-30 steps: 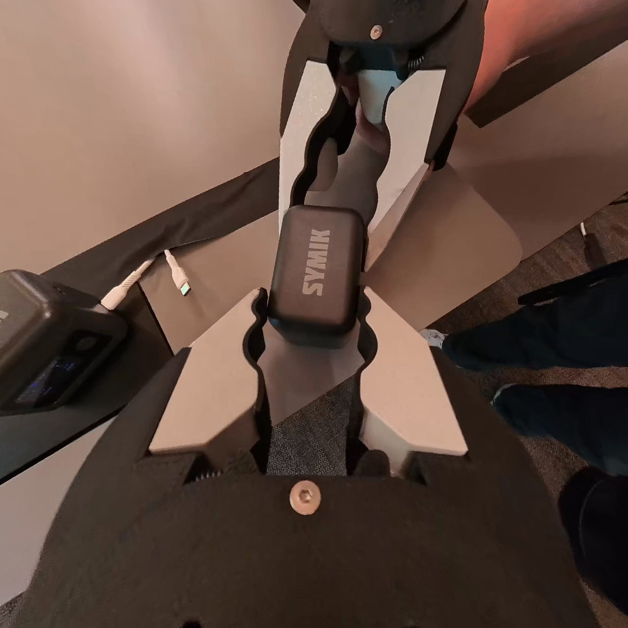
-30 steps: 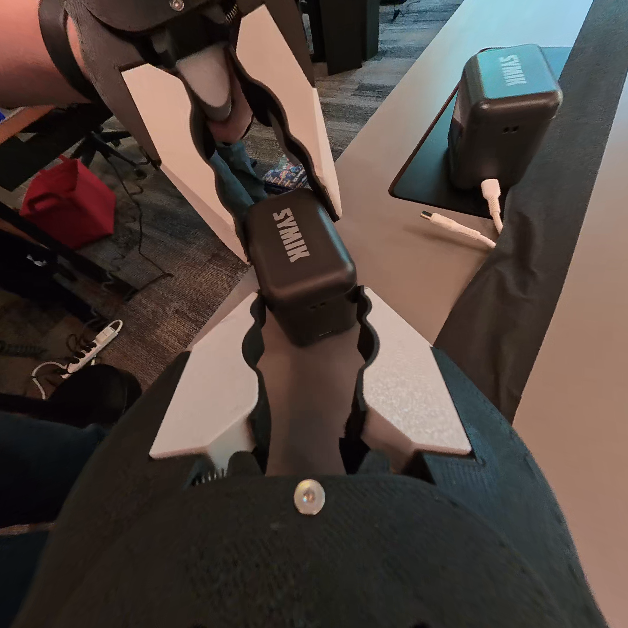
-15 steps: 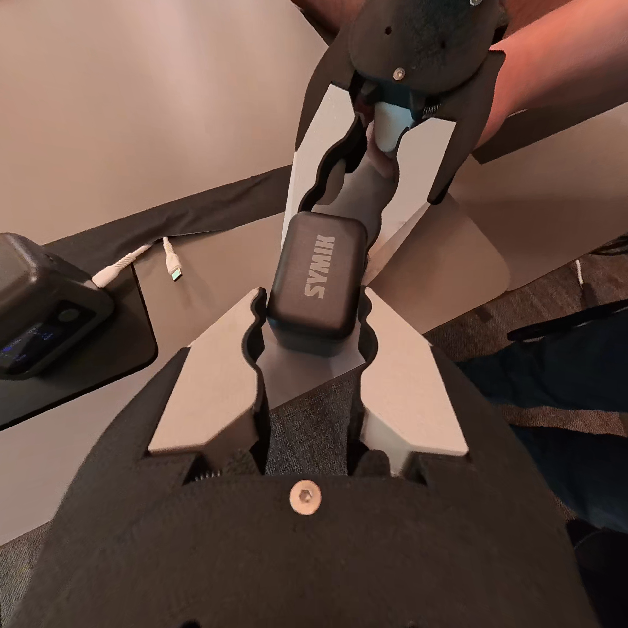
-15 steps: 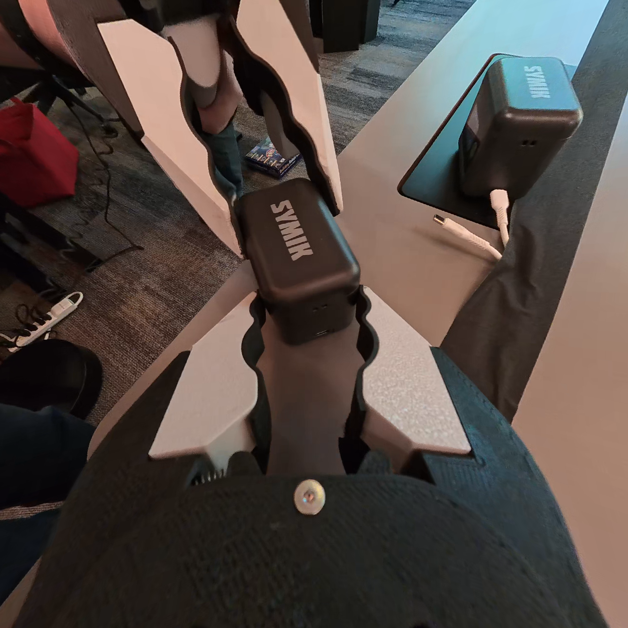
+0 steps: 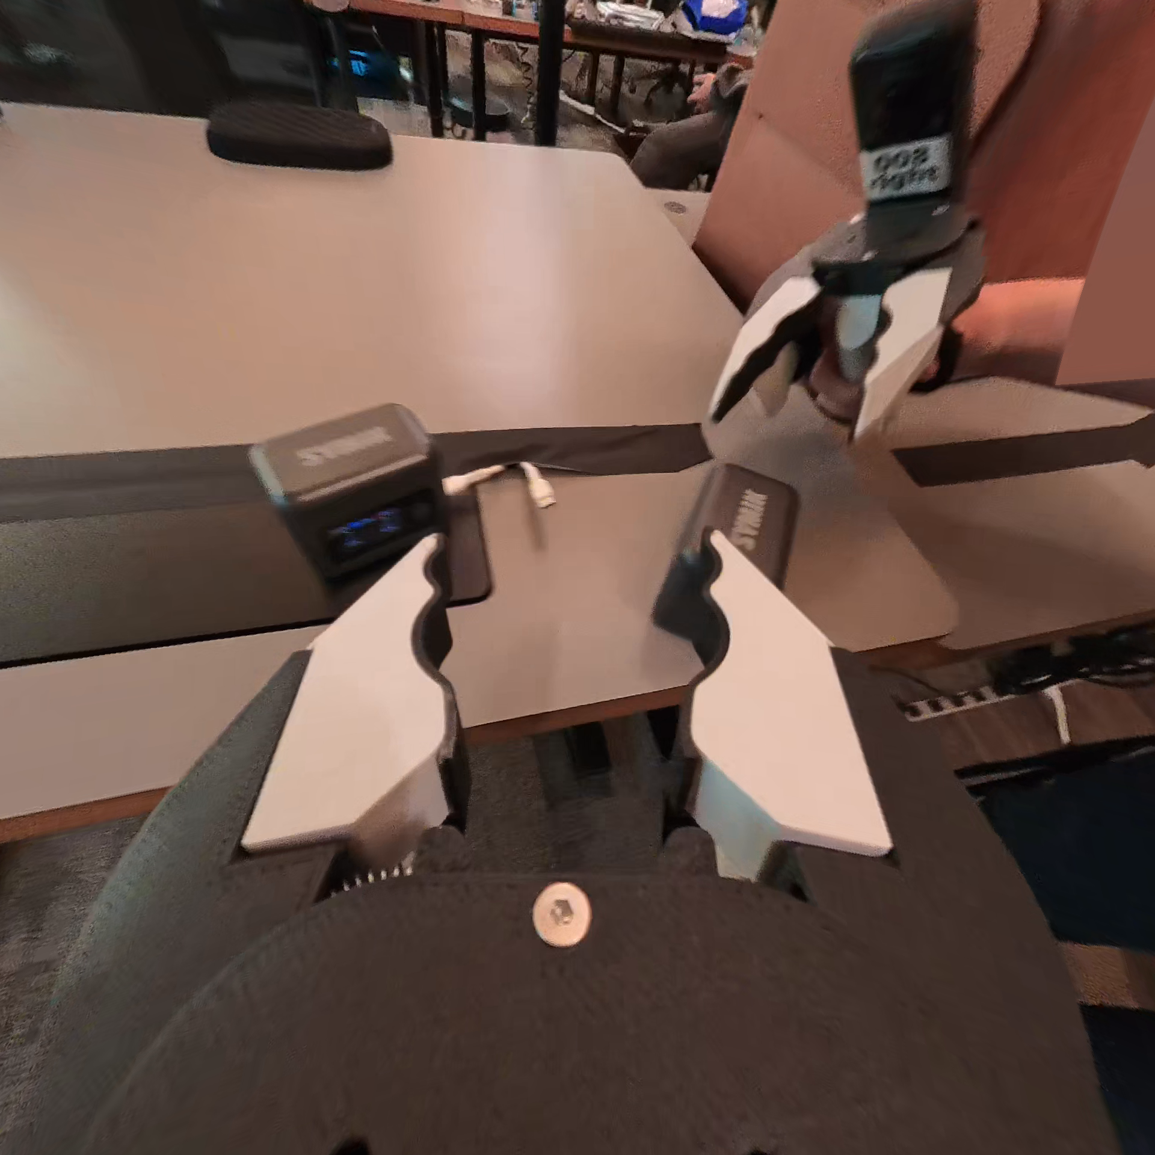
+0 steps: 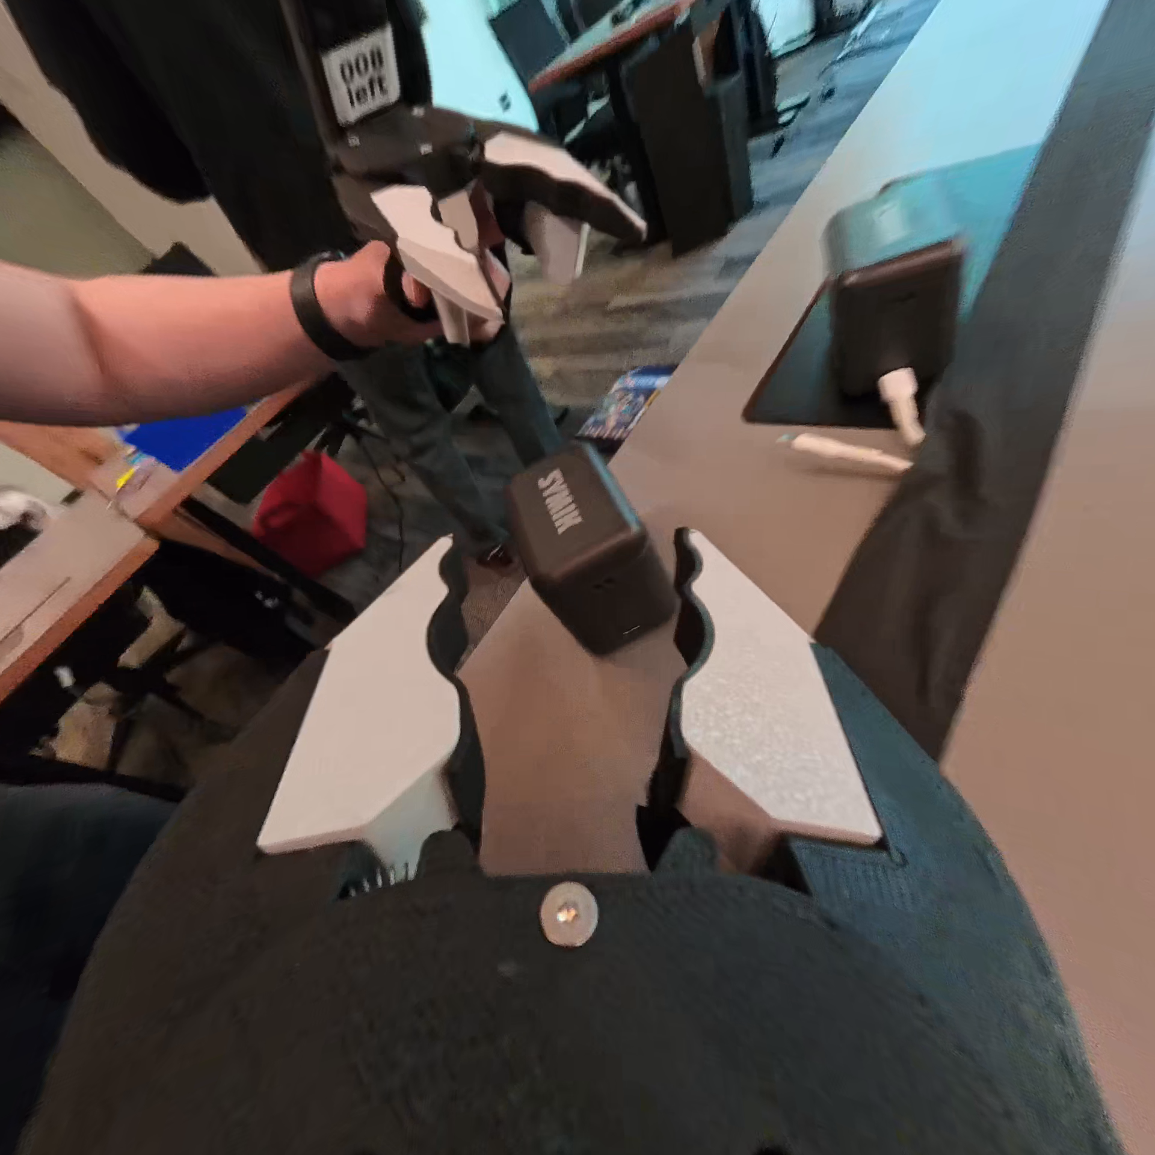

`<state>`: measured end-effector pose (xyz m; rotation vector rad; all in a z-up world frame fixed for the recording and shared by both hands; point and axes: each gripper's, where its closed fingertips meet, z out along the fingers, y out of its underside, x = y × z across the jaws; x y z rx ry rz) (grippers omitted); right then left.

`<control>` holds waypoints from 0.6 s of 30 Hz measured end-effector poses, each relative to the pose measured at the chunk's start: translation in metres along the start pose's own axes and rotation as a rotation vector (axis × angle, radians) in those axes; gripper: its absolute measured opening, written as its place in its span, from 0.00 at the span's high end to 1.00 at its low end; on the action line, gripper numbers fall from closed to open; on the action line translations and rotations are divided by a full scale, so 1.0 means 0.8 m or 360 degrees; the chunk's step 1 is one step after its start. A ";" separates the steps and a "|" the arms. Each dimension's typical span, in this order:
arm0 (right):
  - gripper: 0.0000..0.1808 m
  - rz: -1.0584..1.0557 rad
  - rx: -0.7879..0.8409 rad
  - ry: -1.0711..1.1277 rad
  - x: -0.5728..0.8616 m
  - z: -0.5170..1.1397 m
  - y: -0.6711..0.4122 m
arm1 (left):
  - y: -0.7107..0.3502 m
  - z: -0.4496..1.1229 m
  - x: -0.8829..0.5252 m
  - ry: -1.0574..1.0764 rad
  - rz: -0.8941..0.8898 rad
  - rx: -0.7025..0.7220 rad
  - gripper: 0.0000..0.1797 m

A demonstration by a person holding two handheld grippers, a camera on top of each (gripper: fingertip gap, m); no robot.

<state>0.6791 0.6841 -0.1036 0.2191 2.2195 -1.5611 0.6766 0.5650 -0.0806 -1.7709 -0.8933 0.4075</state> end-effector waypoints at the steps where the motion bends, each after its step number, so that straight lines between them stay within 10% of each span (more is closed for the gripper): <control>1: 0.67 -0.0007 0.0028 0.0056 0.010 -0.009 -0.009 | -0.004 -0.005 -0.014 -0.0022 0.0044 -0.0011 0.58; 9: 0.91 -0.0353 -0.0026 0.0487 0.099 0.019 -0.060 | -0.008 0.023 -0.086 -0.0243 0.0890 -0.0508 0.65; 18: 0.85 -0.0534 -0.0393 0.0548 0.166 0.103 -0.044 | 0.032 0.058 -0.157 0.0122 0.0505 -0.0575 0.52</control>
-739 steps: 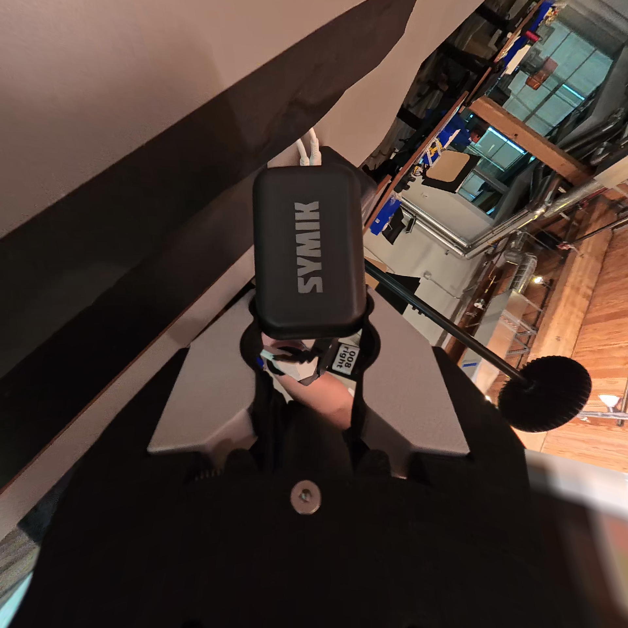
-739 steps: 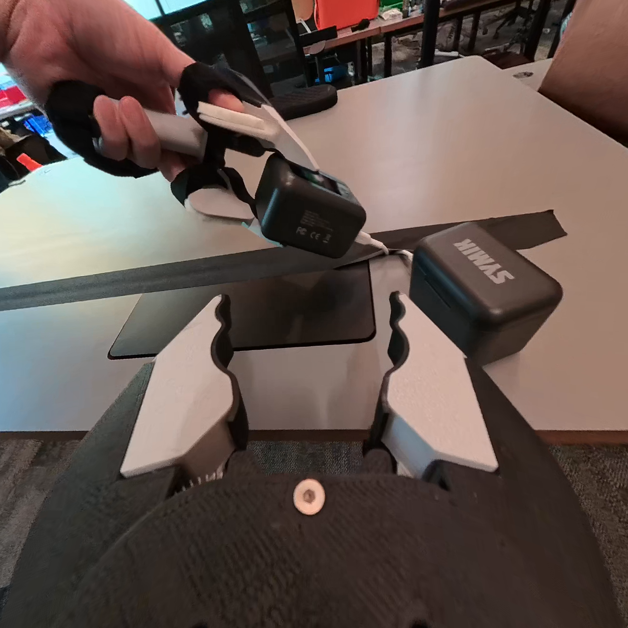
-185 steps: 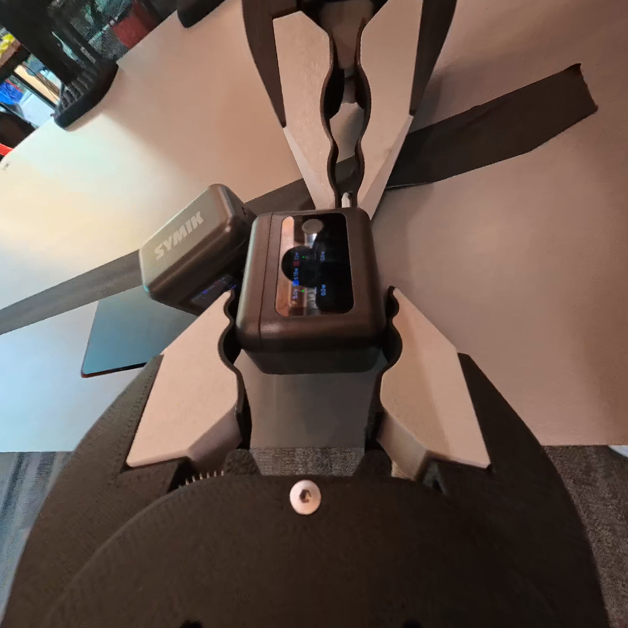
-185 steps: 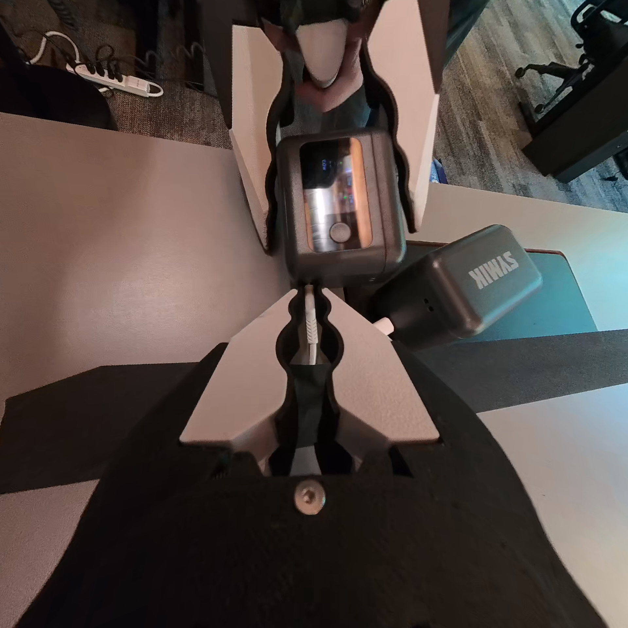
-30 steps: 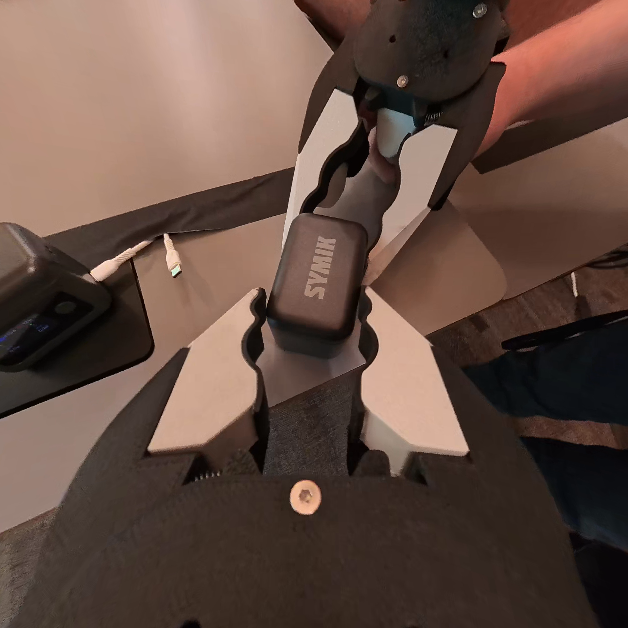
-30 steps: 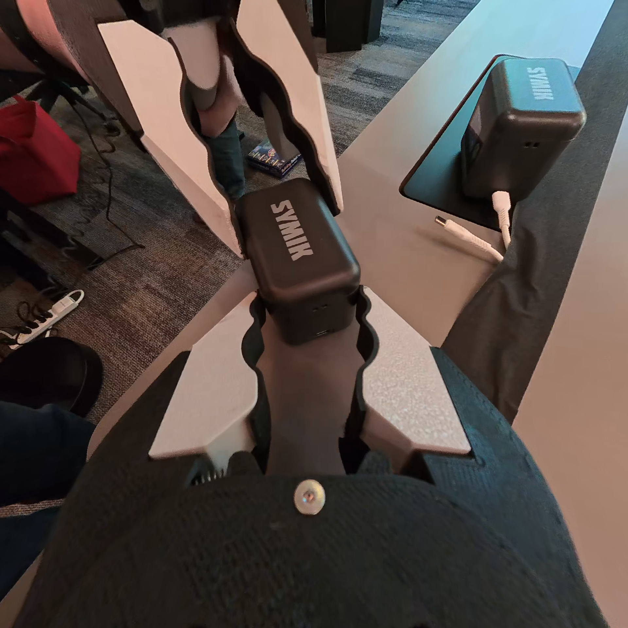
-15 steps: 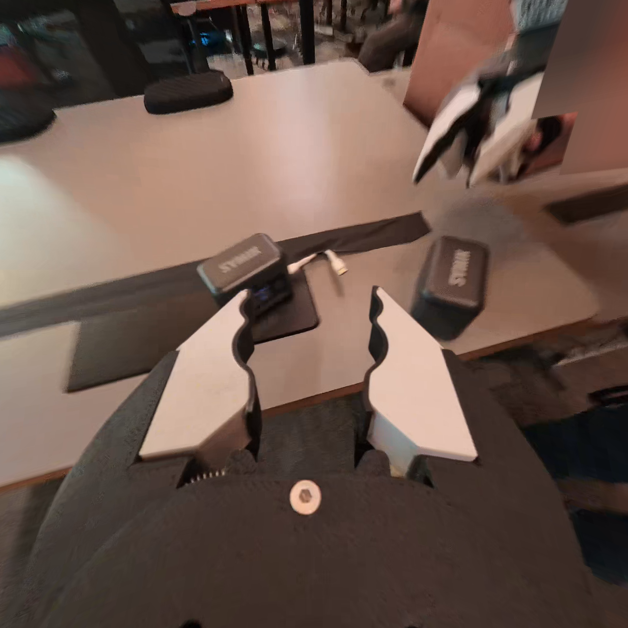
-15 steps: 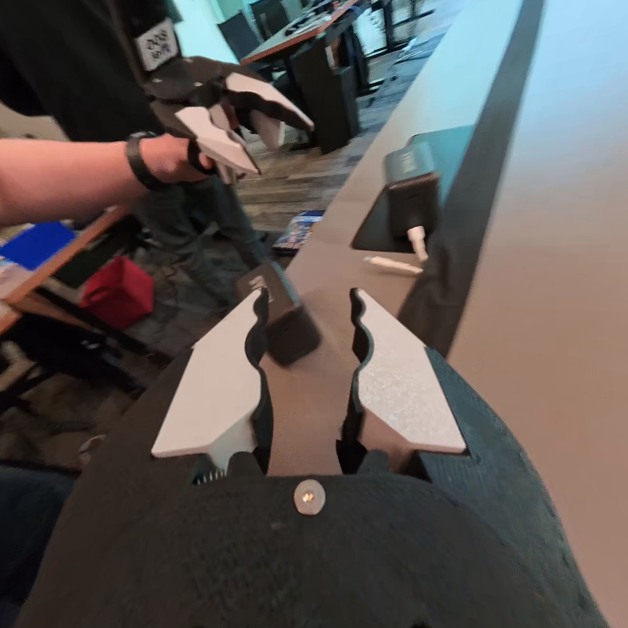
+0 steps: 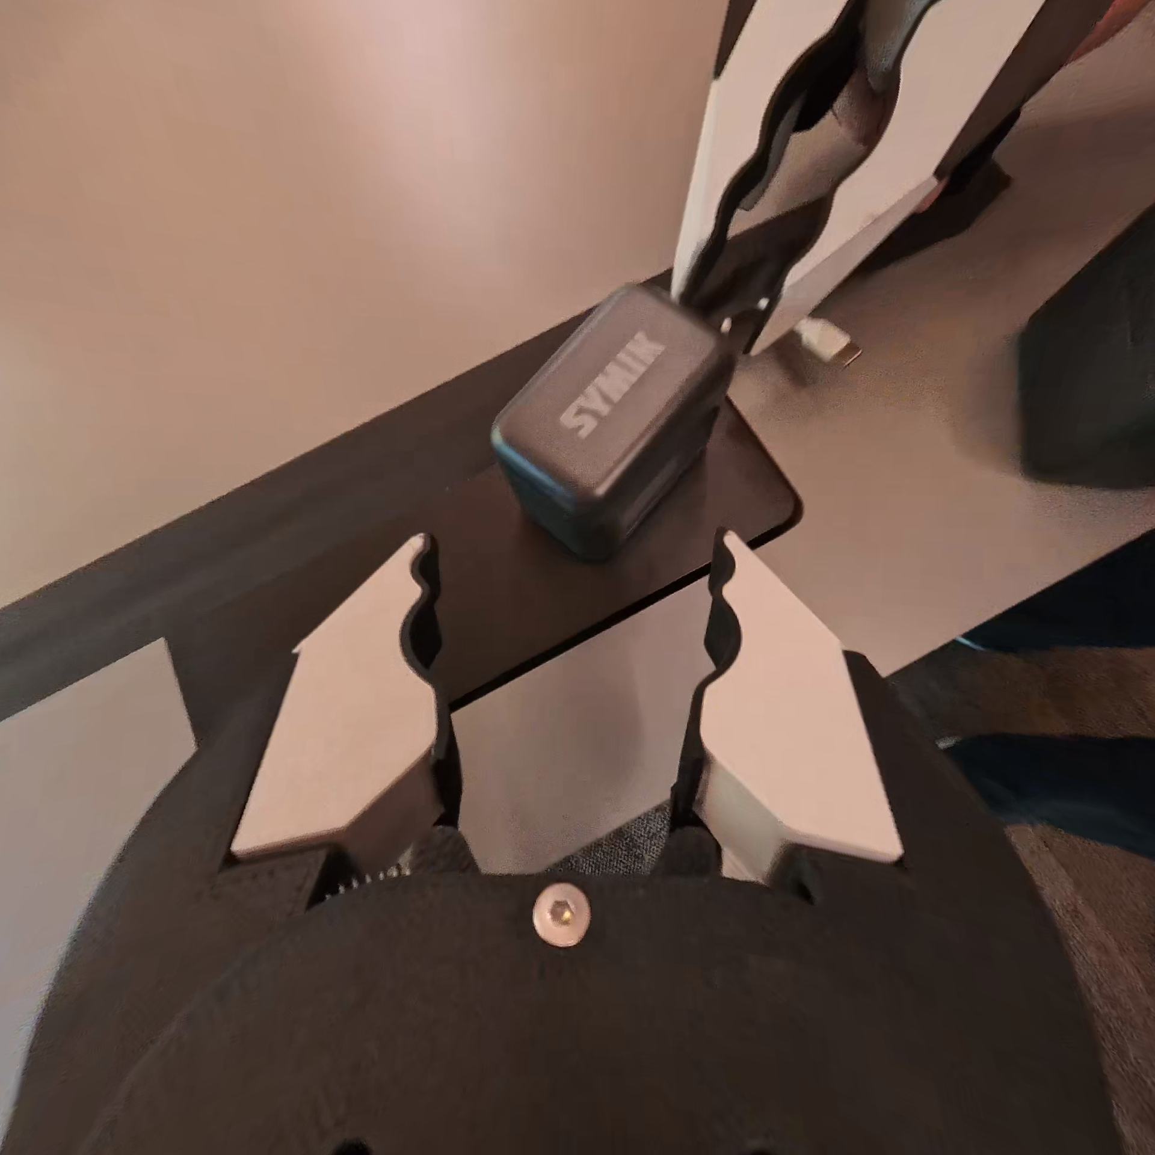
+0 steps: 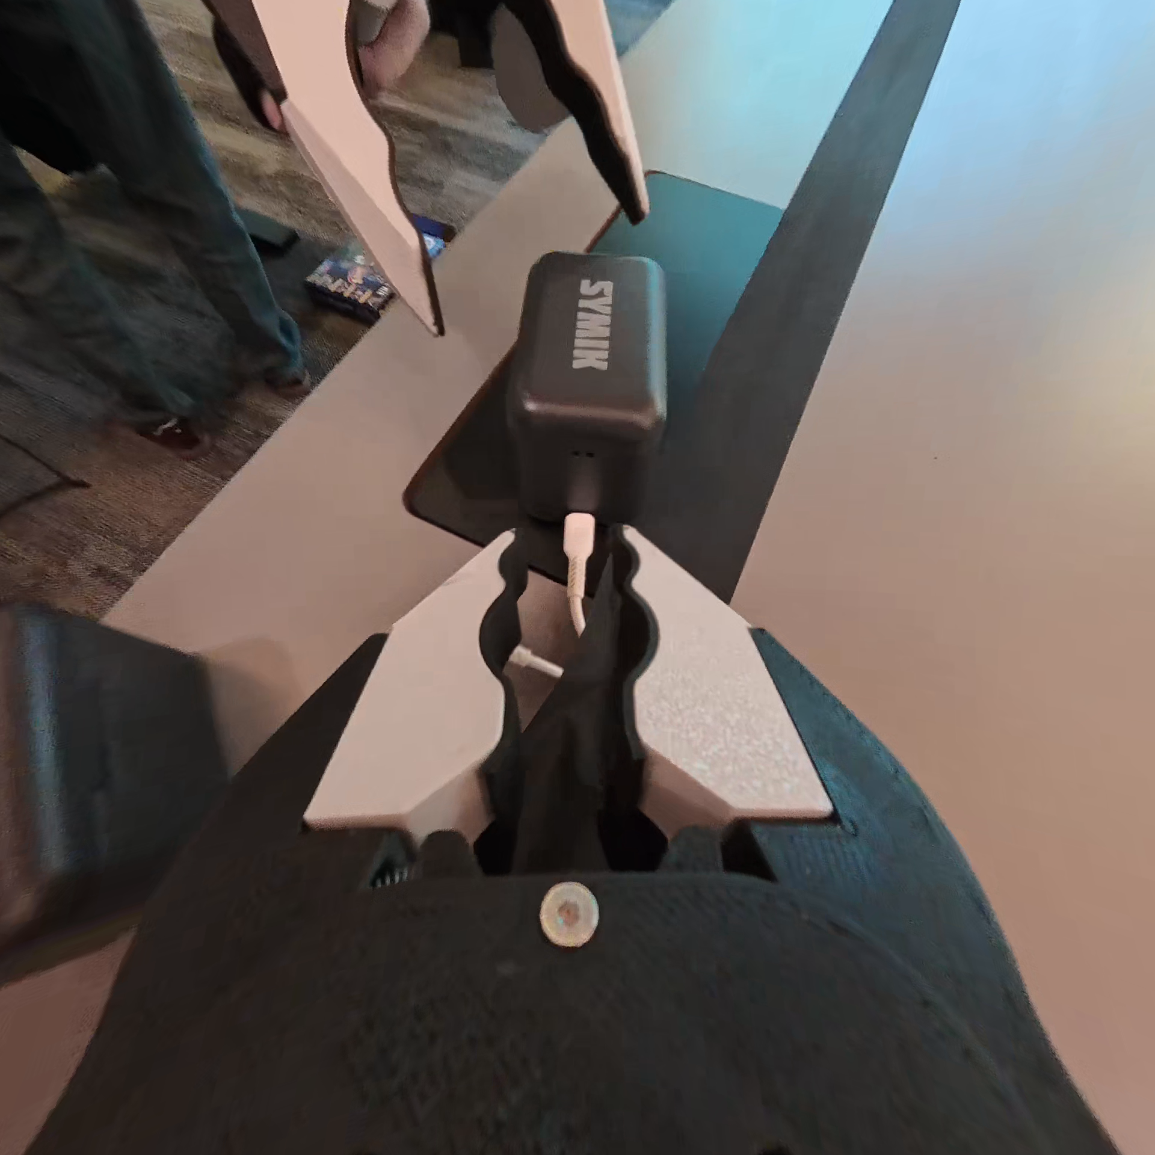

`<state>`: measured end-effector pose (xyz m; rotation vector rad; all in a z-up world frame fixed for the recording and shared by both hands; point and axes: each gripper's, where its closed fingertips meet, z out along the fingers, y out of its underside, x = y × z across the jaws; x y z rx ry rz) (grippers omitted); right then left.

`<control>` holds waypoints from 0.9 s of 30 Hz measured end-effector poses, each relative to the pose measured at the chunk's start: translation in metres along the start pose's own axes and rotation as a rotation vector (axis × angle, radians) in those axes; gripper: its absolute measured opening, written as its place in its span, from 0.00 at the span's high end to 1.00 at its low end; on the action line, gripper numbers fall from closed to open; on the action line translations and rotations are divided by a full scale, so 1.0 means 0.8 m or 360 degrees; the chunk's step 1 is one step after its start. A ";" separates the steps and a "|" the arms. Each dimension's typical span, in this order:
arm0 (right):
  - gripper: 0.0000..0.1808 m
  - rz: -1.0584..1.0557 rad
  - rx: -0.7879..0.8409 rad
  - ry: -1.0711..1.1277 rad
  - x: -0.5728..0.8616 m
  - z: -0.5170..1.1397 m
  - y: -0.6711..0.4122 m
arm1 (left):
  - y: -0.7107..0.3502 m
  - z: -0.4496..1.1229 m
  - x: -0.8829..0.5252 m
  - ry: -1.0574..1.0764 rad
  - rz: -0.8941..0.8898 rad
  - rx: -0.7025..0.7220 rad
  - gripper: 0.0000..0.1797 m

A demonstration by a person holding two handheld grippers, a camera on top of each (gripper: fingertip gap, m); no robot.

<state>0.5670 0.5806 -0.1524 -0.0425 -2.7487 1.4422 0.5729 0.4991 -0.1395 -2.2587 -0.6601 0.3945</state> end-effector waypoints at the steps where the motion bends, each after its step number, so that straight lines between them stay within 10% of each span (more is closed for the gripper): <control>1: 0.83 0.0002 -0.0015 0.0021 0.002 0.004 0.000 | 0.006 0.005 -0.004 0.0058 0.0002 0.0007 0.51; 7: 0.61 0.0150 0.0018 0.0019 0.001 0.028 -0.024 | 0.013 0.031 -0.014 0.0360 0.0021 0.0051 0.58; 12: 0.69 0.0087 -0.0174 0.0084 0.010 0.053 -0.029 | 0.012 0.043 -0.006 0.0483 0.0075 0.0085 0.60; 27: 0.69 0.0530 0.0415 -0.0419 0.009 0.016 -0.047 | -0.066 0.035 0.020 0.0955 -0.0452 0.0535 0.67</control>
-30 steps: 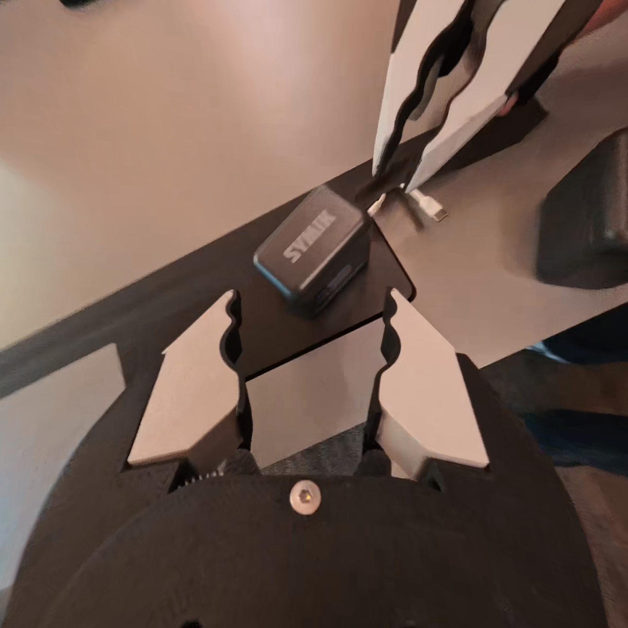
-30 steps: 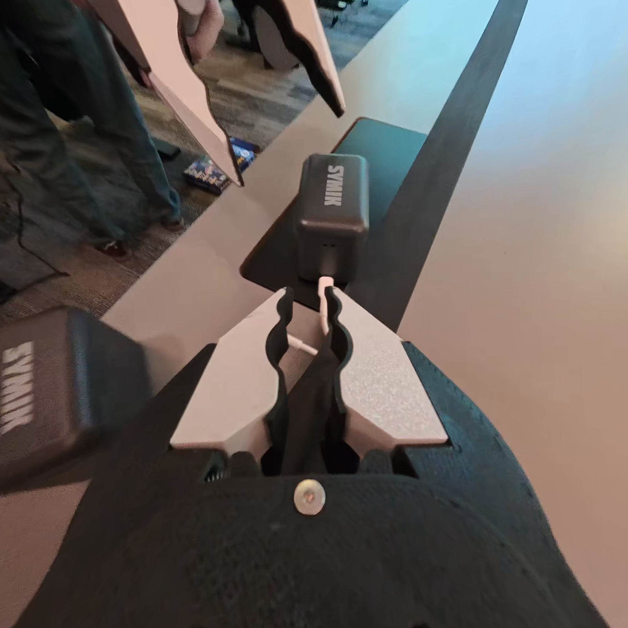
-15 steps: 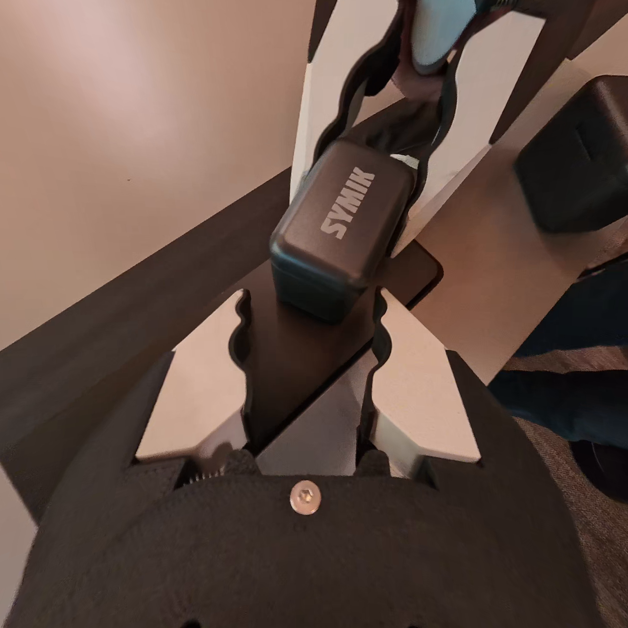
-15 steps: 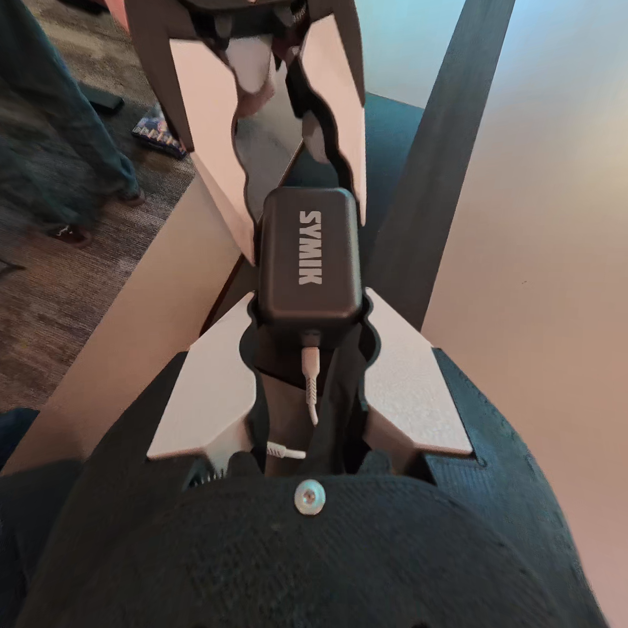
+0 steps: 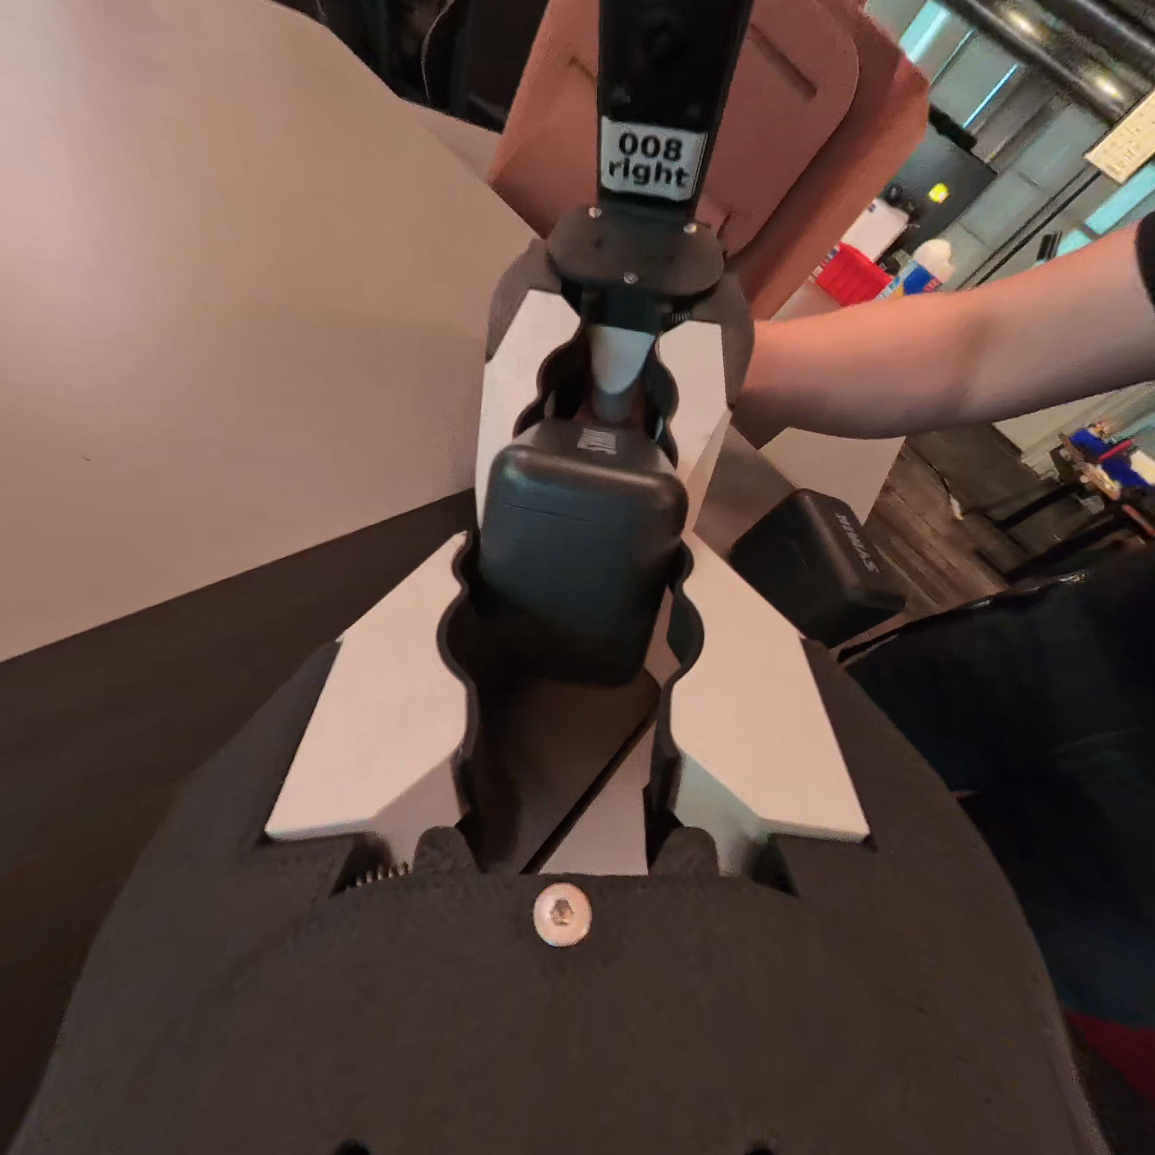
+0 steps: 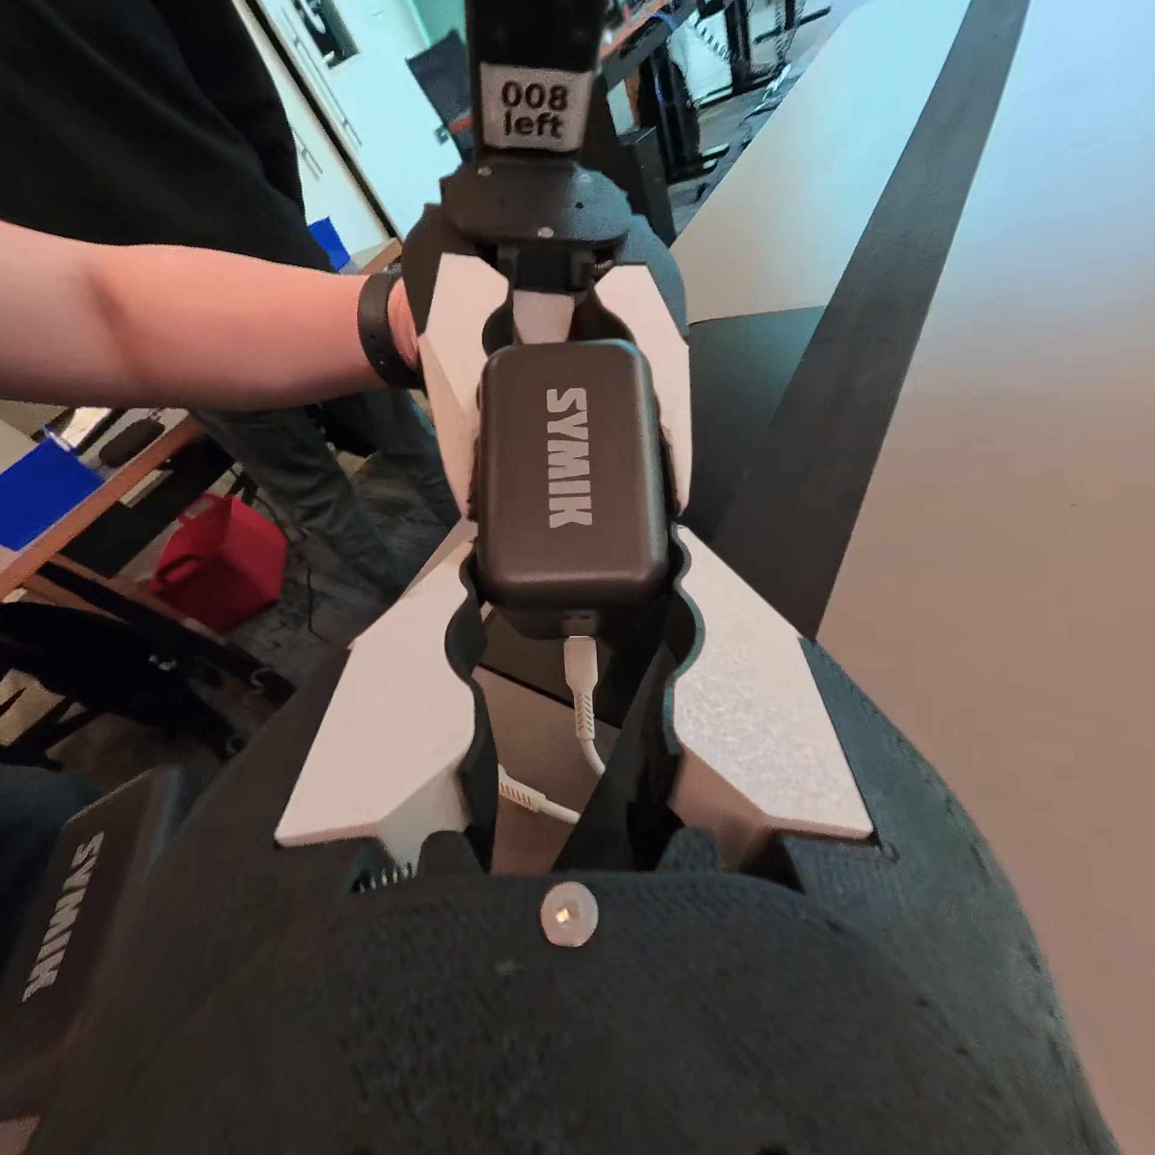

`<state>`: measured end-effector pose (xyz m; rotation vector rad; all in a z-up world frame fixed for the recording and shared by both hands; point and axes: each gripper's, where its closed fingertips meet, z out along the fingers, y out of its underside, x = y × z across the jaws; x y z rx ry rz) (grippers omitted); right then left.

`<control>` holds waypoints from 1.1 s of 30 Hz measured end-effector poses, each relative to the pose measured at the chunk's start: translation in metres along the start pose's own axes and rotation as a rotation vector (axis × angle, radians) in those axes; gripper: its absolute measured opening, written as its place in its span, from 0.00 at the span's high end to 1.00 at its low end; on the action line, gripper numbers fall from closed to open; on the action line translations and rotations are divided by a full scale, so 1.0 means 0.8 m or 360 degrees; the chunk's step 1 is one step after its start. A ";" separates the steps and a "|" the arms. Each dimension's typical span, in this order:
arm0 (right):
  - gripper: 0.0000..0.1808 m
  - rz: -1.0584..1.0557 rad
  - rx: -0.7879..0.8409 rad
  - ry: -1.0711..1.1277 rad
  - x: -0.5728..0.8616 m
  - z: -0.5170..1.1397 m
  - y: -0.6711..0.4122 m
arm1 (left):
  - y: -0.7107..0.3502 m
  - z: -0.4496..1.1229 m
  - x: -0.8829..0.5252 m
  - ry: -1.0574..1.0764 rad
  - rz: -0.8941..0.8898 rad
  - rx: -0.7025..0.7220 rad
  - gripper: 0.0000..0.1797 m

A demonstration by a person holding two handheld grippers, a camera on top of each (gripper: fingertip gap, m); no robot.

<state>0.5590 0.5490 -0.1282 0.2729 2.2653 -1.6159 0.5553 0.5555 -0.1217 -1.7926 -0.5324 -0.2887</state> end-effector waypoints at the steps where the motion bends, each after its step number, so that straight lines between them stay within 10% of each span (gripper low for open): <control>1: 0.69 0.0007 -0.0017 -0.0015 0.002 0.001 0.001 | 0.001 0.003 -0.001 0.0016 -0.0014 -0.0017 0.67; 8: 0.69 -0.0361 0.0024 0.0384 0.015 -0.039 -0.008 | 0.027 -0.003 -0.008 0.0077 -0.0486 -0.0197 0.68; 16: 0.89 -0.0904 -0.0492 0.0700 0.001 -0.016 0.049 | 0.041 -0.004 0.002 0.0060 -0.0923 -0.0171 0.68; 25: 0.98 -0.1216 -0.0523 0.0950 0.001 -0.010 0.046 | 0.024 0.009 -0.001 -0.0014 -0.0775 0.0041 0.57; 33: 0.97 -0.1268 -0.0471 0.0974 0.001 -0.011 0.048 | 0.036 0.009 -0.011 -0.0142 -0.0783 -0.0050 0.66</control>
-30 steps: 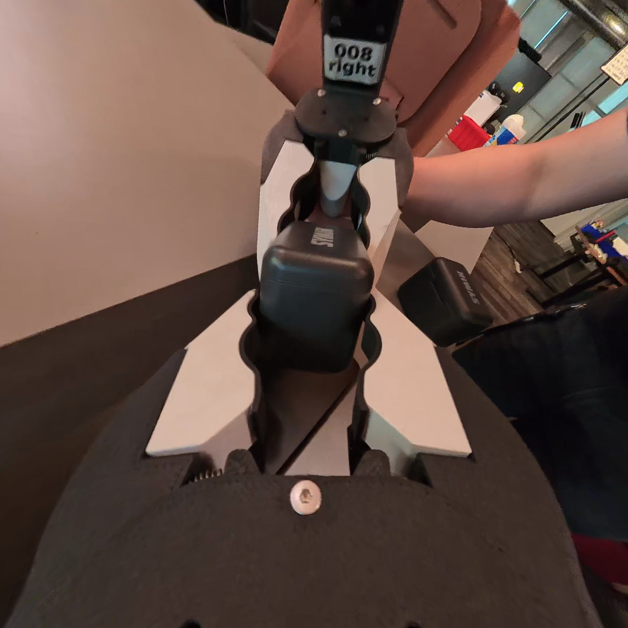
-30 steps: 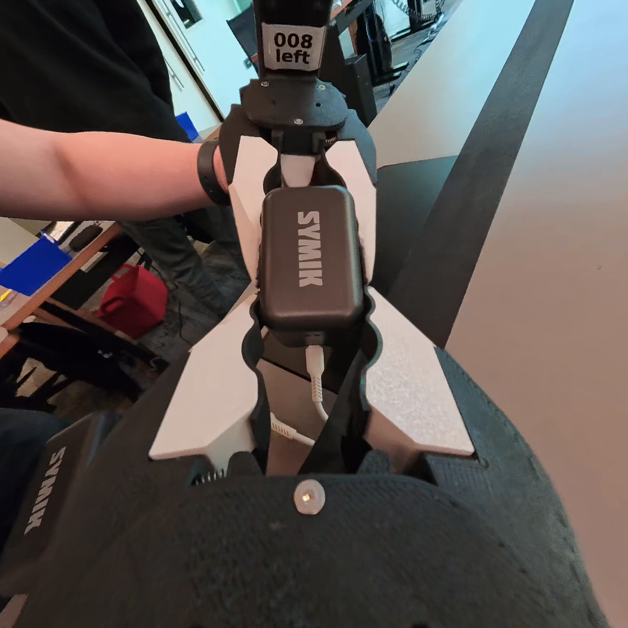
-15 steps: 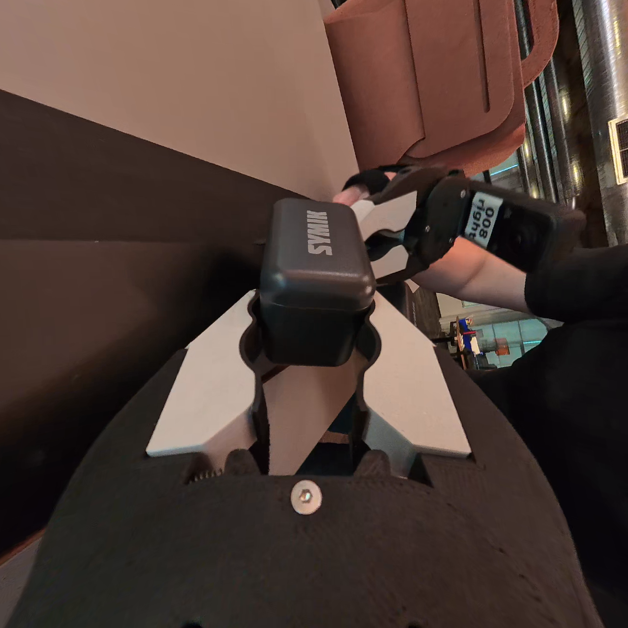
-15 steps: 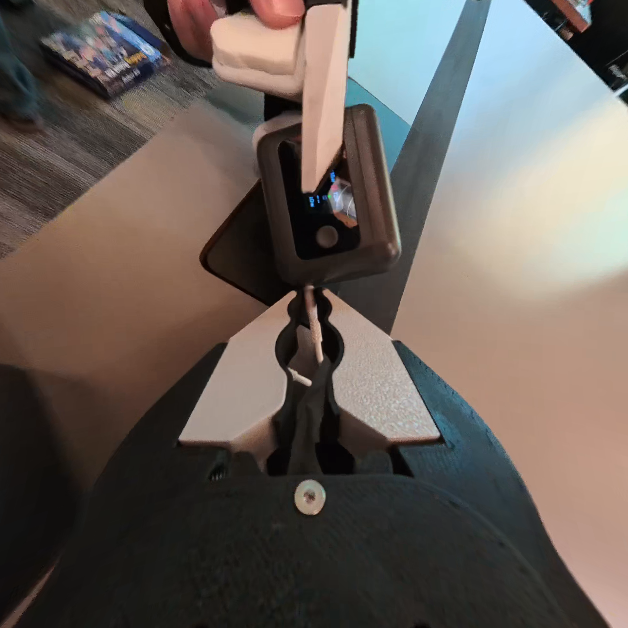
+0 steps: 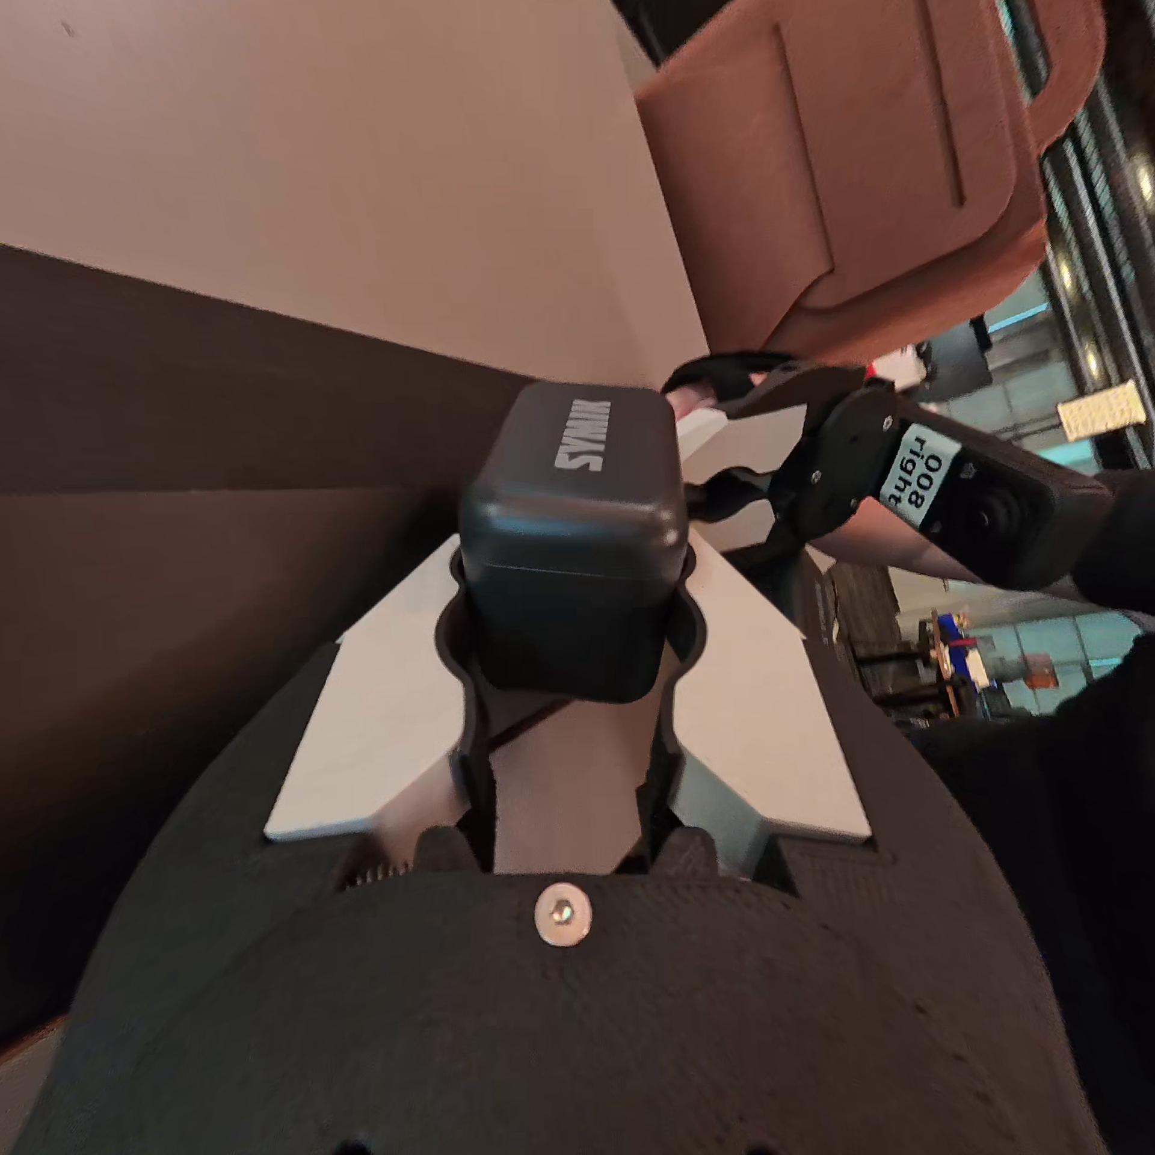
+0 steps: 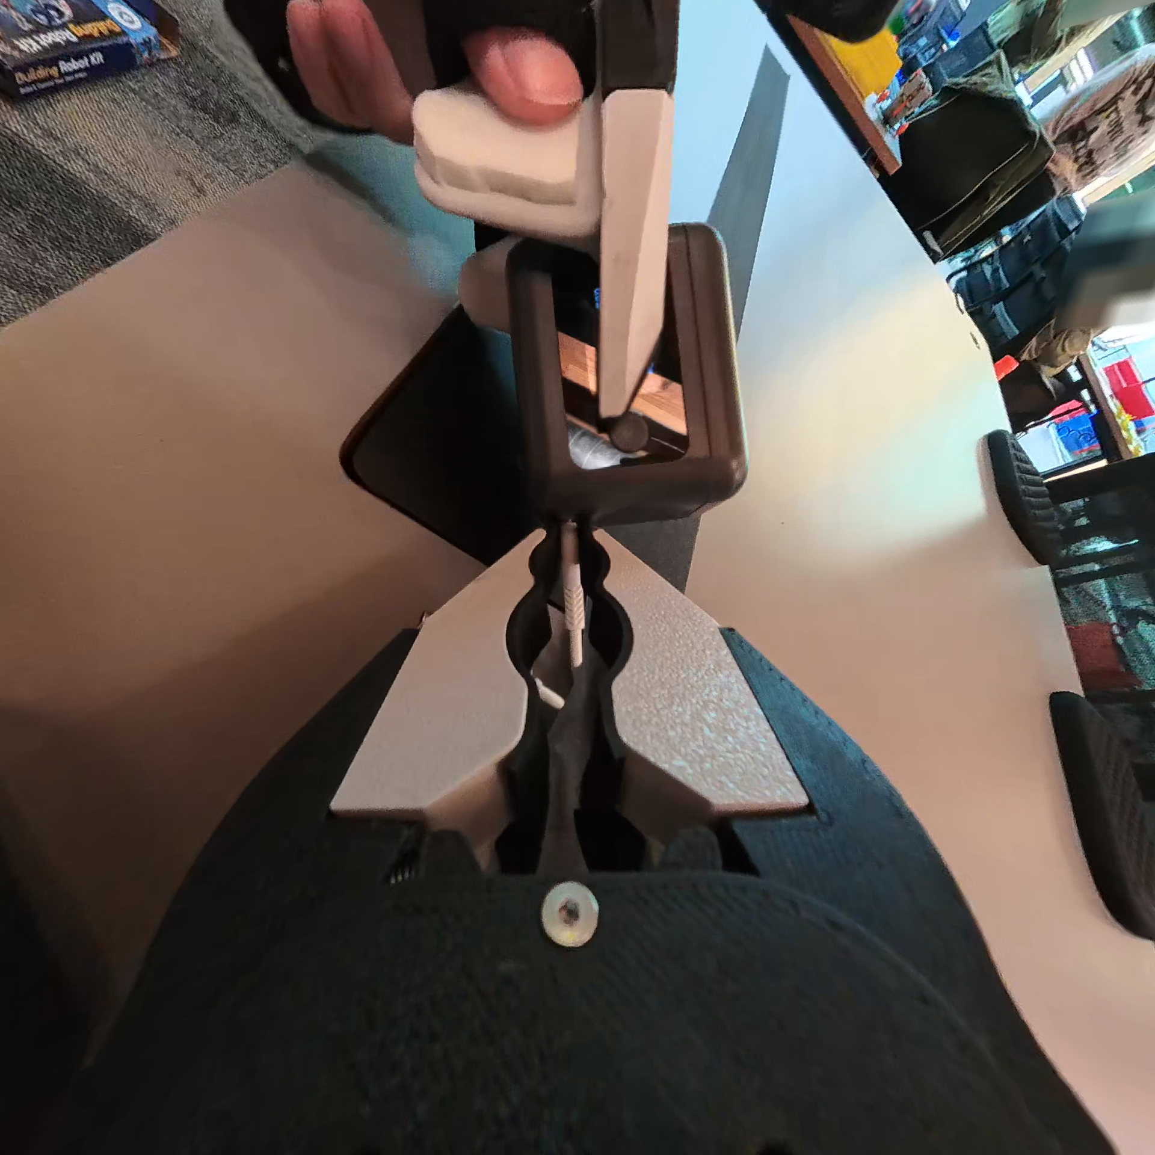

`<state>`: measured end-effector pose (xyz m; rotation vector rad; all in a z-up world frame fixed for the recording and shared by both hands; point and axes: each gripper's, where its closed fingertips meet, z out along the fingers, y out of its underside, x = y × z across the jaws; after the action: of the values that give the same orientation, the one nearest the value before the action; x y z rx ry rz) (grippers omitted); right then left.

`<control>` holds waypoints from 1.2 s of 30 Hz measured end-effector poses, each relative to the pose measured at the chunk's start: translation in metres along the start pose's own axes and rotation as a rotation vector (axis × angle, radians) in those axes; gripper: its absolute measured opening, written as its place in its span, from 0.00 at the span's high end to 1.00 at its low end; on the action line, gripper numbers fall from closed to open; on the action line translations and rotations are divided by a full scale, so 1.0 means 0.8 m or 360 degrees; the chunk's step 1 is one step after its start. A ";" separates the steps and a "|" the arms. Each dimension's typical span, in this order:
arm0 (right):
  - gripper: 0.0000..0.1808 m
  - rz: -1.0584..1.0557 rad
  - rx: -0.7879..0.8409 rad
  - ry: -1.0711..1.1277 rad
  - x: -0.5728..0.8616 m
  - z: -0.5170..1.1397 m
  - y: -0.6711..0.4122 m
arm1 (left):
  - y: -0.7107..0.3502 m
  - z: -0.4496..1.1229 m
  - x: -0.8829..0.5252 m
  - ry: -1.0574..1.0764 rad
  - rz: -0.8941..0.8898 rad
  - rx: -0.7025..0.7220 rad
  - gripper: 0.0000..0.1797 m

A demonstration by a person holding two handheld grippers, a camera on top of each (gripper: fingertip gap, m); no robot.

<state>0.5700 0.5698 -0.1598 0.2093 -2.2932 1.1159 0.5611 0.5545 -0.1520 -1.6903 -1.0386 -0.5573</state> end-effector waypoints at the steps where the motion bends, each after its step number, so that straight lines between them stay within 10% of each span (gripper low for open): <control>1: 0.97 -0.0020 0.0005 0.0008 -0.001 0.000 0.001 | 0.006 0.000 0.000 0.0004 -0.0010 -0.0058 0.66; 12: 0.96 -0.0109 0.0031 0.0008 -0.007 -0.001 0.000 | 0.030 -0.010 0.004 -0.0040 0.0125 -0.0356 0.69; 21: 0.97 0.0009 0.0023 -0.0047 0.000 0.002 0.003 | 0.010 -0.050 -0.013 -0.0680 0.1275 -0.0252 0.41; 29: 0.97 0.0105 0.0012 -0.0106 -0.001 0.003 0.004 | 0.004 -0.019 -0.012 -0.1010 0.2393 -0.0869 0.52; 36: 0.97 0.0143 0.0019 -0.0136 0.001 0.004 0.004 | -0.009 -0.011 -0.024 -0.1099 0.2670 -0.1014 0.55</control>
<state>0.5671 0.5692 -0.1631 0.1626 -2.3925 1.1864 0.5458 0.5403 -0.1599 -2.6546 0.4825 0.9379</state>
